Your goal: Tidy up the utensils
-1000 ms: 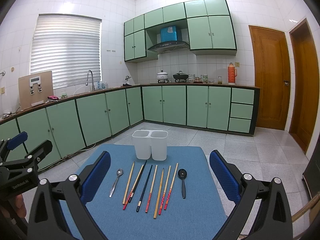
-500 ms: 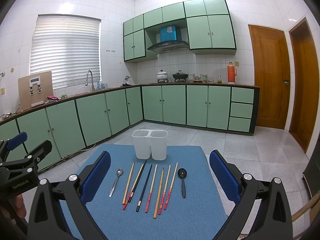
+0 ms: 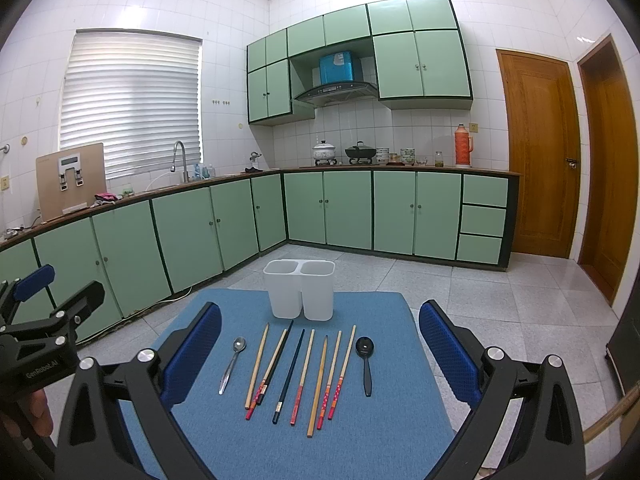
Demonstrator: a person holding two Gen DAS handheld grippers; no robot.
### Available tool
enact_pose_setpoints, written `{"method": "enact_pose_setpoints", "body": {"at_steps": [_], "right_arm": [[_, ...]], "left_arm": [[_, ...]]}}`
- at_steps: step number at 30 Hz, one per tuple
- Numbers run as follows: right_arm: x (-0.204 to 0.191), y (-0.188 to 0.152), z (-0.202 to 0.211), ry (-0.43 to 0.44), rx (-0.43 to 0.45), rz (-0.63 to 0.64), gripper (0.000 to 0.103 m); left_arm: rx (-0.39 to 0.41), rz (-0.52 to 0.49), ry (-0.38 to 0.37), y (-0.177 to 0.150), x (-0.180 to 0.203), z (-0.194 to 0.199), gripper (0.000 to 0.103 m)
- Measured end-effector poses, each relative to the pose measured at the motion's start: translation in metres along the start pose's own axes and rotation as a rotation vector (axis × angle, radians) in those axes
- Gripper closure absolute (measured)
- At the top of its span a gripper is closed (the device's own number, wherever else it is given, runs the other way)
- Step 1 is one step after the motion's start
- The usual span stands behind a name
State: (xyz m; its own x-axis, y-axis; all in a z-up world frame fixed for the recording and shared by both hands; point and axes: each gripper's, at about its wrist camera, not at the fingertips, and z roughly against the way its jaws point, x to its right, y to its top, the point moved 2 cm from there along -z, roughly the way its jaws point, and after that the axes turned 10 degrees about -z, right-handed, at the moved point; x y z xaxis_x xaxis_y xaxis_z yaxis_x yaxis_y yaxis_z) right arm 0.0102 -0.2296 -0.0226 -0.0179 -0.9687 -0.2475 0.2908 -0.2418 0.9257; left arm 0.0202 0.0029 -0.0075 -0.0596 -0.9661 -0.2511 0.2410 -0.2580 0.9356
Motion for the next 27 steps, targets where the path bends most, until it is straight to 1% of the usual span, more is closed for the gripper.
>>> {"method": "enact_pose_setpoints", "body": {"at_steps": [27], "right_arm": [[-0.0012,-0.0014,0.0001,0.001,-0.001,0.001,0.006]], "left_arm": [[-0.001,0.002,0.002,-0.0021,-0.0015,-0.0022,0.005]]}}
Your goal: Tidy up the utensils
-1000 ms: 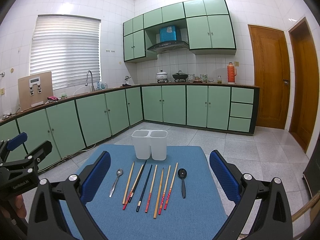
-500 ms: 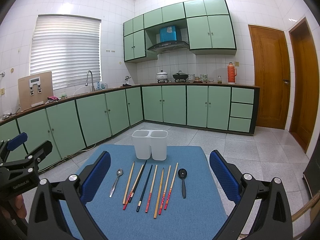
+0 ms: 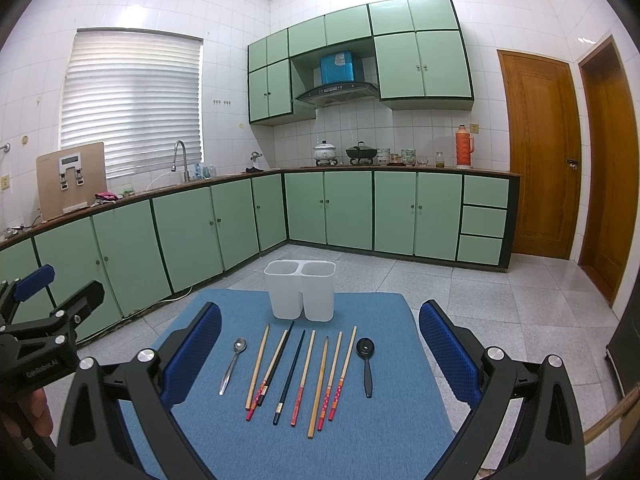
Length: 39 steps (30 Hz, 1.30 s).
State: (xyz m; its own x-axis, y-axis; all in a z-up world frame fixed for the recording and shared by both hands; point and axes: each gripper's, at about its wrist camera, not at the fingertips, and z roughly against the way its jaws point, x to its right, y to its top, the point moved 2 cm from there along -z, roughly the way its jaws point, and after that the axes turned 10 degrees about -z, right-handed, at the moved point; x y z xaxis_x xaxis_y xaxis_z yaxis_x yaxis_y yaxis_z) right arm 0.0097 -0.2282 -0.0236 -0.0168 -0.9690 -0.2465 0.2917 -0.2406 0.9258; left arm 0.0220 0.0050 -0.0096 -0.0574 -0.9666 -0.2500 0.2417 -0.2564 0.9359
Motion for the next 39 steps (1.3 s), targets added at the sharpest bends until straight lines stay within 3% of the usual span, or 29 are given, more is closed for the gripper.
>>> {"method": "enact_pose_setpoints", "body": {"at_steps": [13,19,29,39], "right_arm": [[-0.005,0.003,-0.006,0.002,-0.008,0.007,0.006],[0.004,-0.001,-0.025,-0.03,-0.035,-0.001,0.006],[0.035,-0.012,-0.092,-0.081,-0.16,-0.012,0.006],[0.062,-0.039,-0.199,-0.134,-0.352,0.033,0.007]], "left_arm": [[-0.01,0.004,0.002,-0.008,-0.009,-0.004,0.005],[-0.059,-0.005,0.023,-0.015,-0.018,-0.028,0.005],[-0.256,0.012,0.036,-0.046,-0.049,-0.116,0.005],[-0.494,-0.026,-0.064,-0.082,-0.032,-0.224,0.005]]}}
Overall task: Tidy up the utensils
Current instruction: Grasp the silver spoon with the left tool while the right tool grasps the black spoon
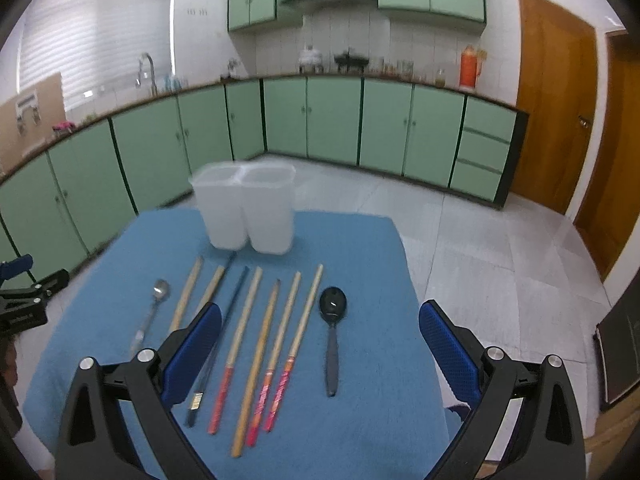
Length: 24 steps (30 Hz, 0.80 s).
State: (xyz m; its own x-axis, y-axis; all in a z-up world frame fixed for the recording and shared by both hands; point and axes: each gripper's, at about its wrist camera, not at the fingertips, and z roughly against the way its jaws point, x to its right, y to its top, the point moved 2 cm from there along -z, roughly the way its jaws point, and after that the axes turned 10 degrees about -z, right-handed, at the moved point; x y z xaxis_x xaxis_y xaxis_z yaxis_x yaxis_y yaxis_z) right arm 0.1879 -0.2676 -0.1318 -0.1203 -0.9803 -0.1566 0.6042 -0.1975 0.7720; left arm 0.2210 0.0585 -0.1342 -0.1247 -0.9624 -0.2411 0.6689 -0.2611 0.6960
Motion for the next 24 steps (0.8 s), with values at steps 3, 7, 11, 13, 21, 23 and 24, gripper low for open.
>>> {"method": "enact_pose_setpoints", "body": {"at_steps": [3,7,11,13,21,23,24], "right_arm": [[0.009,0.005,-0.039,0.01,-0.081,-0.012,0.017],[0.019,0.011,-0.085,0.021,-0.173,-0.048,0.026],[0.023,0.009,-0.118,0.034,-0.253,-0.06,0.035],[0.022,0.007,-0.132,0.027,-0.272,-0.057,0.038],[0.026,0.005,-0.159,0.027,-0.336,-0.063,0.048],[0.027,0.006,-0.166,0.027,-0.345,-0.069,0.049],[0.027,0.006,-0.167,0.028,-0.348,-0.073,0.049]], "left_arm": [[-0.066,0.009,-0.037,0.007,0.005,-0.033,0.005],[-0.134,0.025,-0.069,0.015,0.011,-0.069,0.005],[-0.176,0.025,-0.086,0.019,0.019,-0.096,0.005],[-0.187,0.021,-0.093,0.02,0.022,-0.104,0.007],[-0.232,0.015,-0.132,0.022,0.034,-0.123,0.021],[-0.242,0.016,-0.145,0.022,0.035,-0.126,0.023],[-0.245,0.016,-0.15,0.022,0.037,-0.127,0.023]]}}
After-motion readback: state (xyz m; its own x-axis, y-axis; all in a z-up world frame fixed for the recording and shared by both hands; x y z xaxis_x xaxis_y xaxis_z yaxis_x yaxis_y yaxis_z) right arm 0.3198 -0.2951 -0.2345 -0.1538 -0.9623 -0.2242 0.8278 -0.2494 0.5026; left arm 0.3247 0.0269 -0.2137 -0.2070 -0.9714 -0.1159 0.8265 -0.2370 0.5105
